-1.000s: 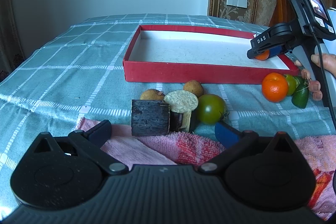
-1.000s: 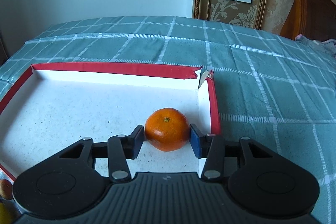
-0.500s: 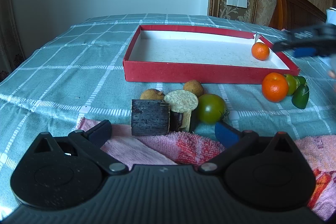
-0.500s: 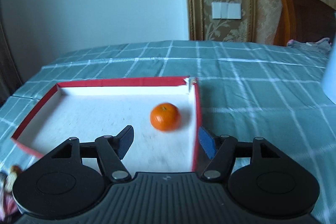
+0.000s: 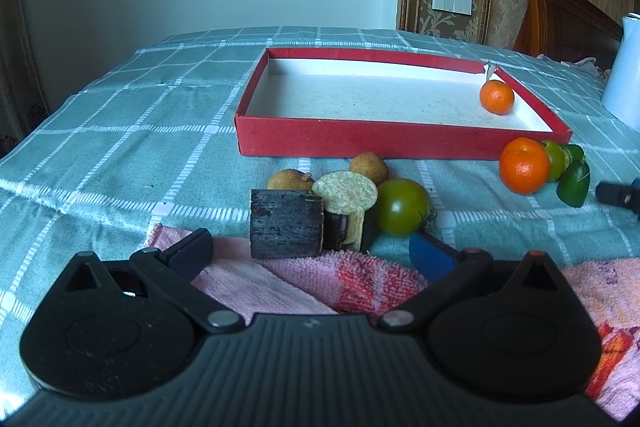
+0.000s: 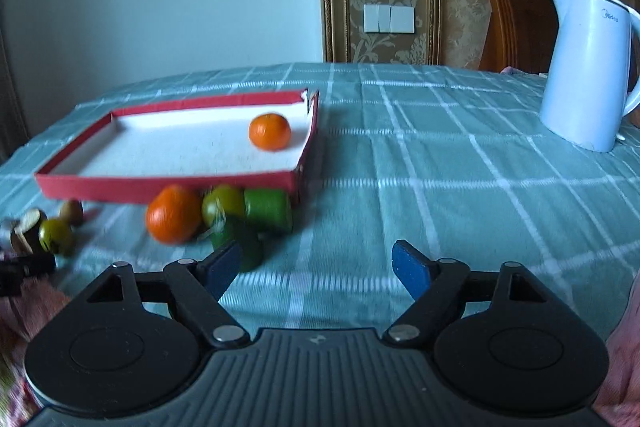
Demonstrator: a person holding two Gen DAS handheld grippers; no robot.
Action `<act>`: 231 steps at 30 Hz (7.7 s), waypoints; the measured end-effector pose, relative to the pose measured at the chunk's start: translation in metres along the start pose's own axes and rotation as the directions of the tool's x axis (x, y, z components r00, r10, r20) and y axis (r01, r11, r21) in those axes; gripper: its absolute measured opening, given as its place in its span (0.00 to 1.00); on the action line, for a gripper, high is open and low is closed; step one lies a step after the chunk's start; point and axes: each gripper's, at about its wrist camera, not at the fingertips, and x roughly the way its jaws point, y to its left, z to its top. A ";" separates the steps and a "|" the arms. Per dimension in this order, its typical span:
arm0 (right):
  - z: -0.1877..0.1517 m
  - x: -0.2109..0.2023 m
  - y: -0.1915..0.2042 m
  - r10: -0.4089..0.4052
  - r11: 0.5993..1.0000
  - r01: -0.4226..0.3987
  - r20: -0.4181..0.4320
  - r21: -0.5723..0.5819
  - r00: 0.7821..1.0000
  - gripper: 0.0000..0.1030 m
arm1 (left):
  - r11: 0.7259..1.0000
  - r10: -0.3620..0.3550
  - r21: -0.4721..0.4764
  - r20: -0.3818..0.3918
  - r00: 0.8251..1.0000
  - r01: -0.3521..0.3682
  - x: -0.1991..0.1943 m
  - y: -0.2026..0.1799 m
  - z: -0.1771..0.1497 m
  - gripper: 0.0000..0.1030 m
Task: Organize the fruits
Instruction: 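Move the left tool toward the dark wooden block on the towel, then close the left gripper on the dark wooden block and lift it, then lower the wooden block into the red tray and open the left gripper, then withdraw the left tool and move the right tool toward the green lime, then close the right gripper on the dark green lime and lift it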
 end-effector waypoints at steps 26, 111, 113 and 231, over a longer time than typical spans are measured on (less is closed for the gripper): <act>-0.005 0.008 0.002 0.069 0.997 -0.070 -0.071 -0.013 0.995 0.95 | 1.000 0.013 0.023 0.019 1.000 -0.014 -0.010 0.014 0.005 1.00; -0.005 0.007 0.001 0.042 0.999 -0.042 -0.068 0.005 0.997 0.96 | 0.999 -0.047 0.016 0.135 0.990 0.045 0.053 0.011 0.099 0.29; -0.005 0.007 0.001 0.042 0.999 -0.042 -0.068 0.004 0.997 0.96 | 0.999 -0.046 -0.002 0.109 0.993 0.047 0.069 0.013 0.106 0.29; 0.006 0.019 0.053 0.040 0.989 -0.042 -0.013 -0.143 0.999 0.28 | 0.996 -0.070 -0.046 0.041 0.997 0.071 -0.009 0.060 -0.006 1.00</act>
